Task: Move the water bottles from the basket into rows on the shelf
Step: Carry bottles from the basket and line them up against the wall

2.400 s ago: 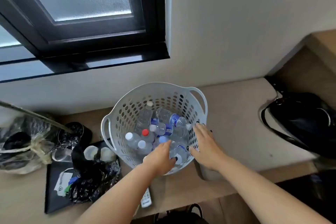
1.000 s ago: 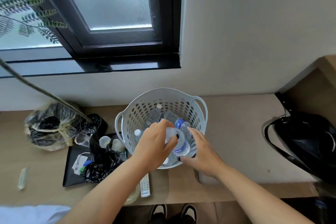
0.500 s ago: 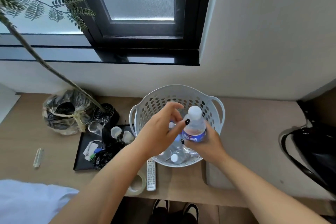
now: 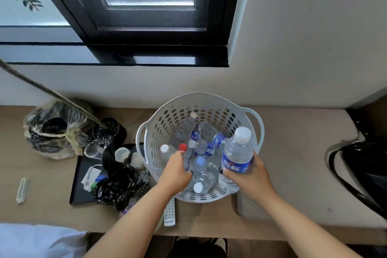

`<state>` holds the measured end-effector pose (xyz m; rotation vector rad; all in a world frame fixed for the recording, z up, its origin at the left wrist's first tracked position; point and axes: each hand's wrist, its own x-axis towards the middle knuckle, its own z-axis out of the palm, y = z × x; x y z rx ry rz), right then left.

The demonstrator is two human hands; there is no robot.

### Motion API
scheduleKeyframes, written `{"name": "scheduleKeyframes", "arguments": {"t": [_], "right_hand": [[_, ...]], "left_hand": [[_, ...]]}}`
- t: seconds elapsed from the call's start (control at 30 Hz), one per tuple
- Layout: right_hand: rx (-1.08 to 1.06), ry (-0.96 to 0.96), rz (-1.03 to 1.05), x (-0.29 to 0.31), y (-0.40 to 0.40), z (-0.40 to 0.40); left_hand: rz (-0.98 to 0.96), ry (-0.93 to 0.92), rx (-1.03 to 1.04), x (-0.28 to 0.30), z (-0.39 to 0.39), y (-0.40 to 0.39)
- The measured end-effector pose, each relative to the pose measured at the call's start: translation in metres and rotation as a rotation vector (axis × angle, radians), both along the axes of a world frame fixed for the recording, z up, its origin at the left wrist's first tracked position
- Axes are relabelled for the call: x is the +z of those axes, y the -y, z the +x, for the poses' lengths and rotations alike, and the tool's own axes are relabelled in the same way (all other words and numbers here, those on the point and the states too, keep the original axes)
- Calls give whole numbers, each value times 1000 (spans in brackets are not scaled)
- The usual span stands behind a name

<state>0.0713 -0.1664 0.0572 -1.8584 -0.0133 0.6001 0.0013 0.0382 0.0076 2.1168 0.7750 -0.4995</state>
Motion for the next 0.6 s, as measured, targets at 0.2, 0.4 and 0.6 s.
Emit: {"name": "scheduleKeyframes", "arguments": {"t": [0.2,0.4,0.6], "right_hand": [[-11,-34,4,-23,-6,-3],[14,-25,-9,-39,-13,-7],[-20,-4,-18,-44,-15,-15]], "left_hand": [[249,-116,26,-46,12,2],[159,-210,-113,-86,11,-19],[308,-130,-279,-89,16,-26]]}}
